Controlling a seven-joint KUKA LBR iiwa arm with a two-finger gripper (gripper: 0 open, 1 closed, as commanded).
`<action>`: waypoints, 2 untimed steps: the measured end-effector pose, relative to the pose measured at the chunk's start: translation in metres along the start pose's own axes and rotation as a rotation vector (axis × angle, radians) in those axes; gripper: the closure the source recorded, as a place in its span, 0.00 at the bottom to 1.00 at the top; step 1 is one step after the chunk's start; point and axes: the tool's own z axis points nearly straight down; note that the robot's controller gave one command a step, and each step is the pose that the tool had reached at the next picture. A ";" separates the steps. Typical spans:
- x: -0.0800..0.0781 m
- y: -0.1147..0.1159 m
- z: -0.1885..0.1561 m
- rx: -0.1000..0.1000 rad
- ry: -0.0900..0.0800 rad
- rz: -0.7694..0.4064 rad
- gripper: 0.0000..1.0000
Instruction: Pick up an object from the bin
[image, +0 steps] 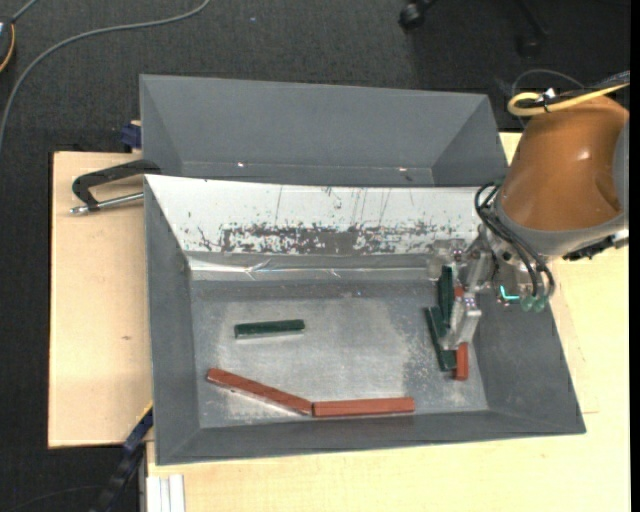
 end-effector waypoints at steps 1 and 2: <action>0.005 0.047 0.087 -0.002 0.000 -0.027 0.00; -0.025 0.119 0.085 -0.002 -0.016 -0.169 0.00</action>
Offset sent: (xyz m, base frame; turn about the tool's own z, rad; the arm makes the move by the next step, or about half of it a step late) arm -0.0043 0.0432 -0.0829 -0.0226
